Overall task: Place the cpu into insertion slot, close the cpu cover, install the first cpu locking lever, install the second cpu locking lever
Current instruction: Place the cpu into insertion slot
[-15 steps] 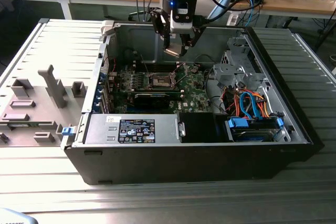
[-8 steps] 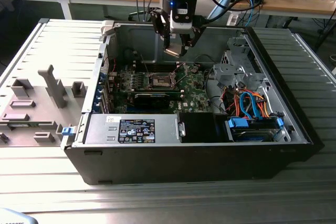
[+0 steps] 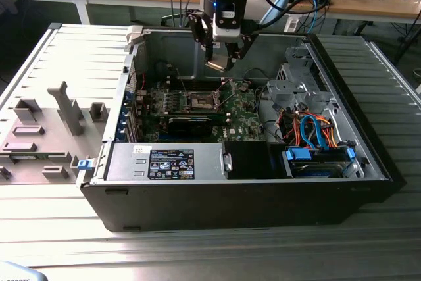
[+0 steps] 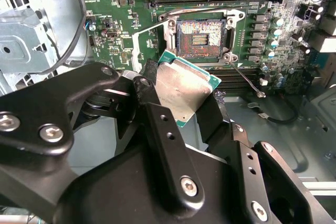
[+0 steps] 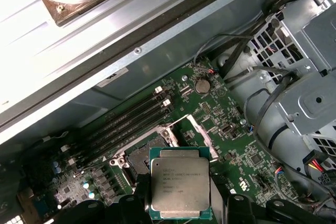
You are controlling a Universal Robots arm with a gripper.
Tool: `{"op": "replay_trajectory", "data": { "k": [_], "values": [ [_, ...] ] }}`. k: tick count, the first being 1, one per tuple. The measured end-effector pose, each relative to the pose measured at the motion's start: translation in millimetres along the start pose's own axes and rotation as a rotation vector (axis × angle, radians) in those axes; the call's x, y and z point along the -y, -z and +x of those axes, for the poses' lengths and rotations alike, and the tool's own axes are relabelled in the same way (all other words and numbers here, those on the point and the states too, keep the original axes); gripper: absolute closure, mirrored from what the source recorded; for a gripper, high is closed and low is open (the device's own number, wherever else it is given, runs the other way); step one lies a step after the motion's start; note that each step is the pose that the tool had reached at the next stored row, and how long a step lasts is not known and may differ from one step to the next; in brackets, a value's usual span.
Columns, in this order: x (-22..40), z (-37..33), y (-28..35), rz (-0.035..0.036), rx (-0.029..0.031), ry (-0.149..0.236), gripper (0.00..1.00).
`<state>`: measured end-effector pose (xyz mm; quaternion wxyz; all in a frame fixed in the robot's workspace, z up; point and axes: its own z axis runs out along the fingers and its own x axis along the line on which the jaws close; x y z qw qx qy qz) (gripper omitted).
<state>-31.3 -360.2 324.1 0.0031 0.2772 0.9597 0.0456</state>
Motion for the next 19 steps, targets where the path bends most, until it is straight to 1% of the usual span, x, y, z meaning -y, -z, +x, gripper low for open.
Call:
{"op": "replay_trajectory", "data": {
  "k": [19],
  "values": [
    [0.1,0.0,-1.3,-0.0002,0.0009,-0.01,0.45]
  ]
}}
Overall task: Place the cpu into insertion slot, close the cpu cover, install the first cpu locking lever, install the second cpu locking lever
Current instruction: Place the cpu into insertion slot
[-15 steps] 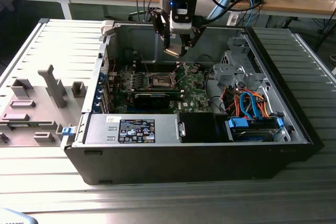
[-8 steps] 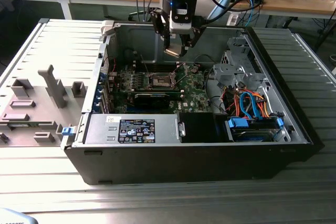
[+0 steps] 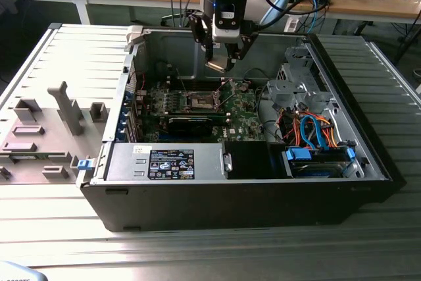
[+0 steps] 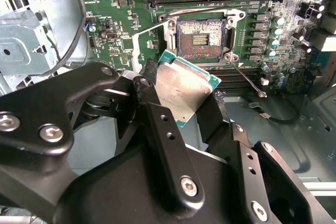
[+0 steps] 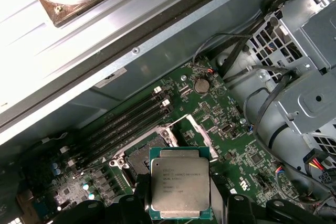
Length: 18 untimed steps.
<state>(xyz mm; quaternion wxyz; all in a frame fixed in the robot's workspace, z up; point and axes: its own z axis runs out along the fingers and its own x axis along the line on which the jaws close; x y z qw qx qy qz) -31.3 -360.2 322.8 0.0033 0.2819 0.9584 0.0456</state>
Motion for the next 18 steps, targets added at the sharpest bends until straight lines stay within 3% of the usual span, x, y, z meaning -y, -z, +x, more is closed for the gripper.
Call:
{"op": "replay_trajectory", "data": {
  "k": [18],
  "values": [
    [0.1,0.0,-1.2,-0.0001,0.0008,-0.009,0.45]
  ]
}}
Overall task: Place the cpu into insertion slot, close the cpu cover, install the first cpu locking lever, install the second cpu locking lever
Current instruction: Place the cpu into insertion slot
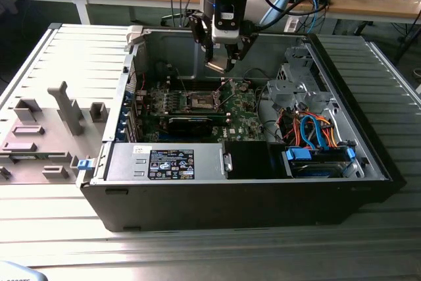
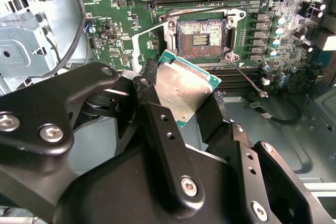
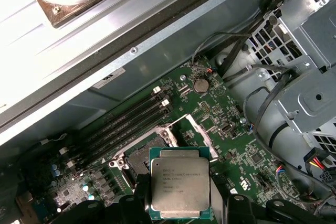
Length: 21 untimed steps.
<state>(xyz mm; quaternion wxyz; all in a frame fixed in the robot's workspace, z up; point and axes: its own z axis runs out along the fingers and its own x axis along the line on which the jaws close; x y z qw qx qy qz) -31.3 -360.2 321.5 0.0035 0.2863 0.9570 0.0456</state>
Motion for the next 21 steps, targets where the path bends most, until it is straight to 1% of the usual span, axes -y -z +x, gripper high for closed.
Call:
{"op": "replay_trajectory", "data": {
  "k": [18,20,21],
  "values": [
    [0.1,0.0,-1.0,-0.0002,0.0008,-0.008,0.45],
    [0.4,-0.1,-4.5,-0.0005,0.002,-0.023,0.45],
    [0.4,-0.1,-4.6,-0.0004,0.002,-0.023,0.45]
  ]
}}
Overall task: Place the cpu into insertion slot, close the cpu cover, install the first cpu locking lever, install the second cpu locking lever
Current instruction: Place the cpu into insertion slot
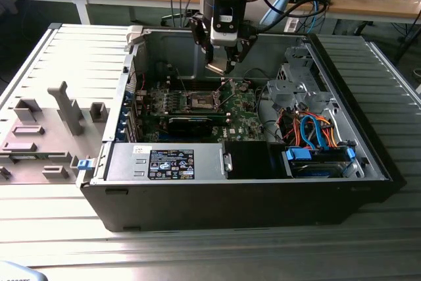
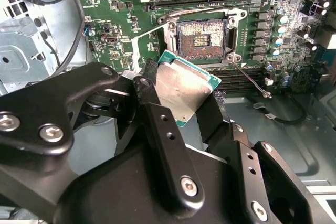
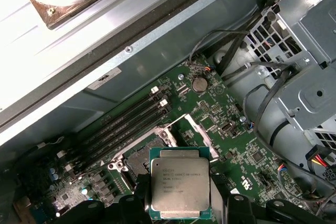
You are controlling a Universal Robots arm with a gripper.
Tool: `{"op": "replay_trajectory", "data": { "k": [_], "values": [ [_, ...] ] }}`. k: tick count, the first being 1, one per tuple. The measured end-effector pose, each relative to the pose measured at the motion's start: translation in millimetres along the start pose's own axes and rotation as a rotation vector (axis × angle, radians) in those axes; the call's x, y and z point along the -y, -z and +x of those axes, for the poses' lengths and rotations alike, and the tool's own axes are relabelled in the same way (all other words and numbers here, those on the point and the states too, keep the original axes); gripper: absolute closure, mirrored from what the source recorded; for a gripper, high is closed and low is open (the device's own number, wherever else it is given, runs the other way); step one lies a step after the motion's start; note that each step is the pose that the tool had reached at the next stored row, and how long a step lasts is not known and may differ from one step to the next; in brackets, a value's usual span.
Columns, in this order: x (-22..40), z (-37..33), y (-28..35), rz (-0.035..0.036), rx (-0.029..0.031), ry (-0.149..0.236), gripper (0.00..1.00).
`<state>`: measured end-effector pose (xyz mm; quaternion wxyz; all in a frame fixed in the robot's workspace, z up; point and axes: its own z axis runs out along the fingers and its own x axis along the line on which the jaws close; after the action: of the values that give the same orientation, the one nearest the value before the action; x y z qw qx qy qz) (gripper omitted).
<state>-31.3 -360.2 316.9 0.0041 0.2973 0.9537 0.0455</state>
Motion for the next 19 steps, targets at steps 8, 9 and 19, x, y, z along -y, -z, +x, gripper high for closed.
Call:
{"op": "replay_trajectory", "data": {
  "k": [8,9,19],
  "values": [
    [0.0,0.0,-0.6,-0.0002,0.0007,-0.007,0.45],
    [0.0,0.0,-0.7,-0.0002,0.0007,-0.007,0.45],
    [0.1,0.0,-1.0,-0.0002,0.0012,-0.013,0.45]
  ]
}}
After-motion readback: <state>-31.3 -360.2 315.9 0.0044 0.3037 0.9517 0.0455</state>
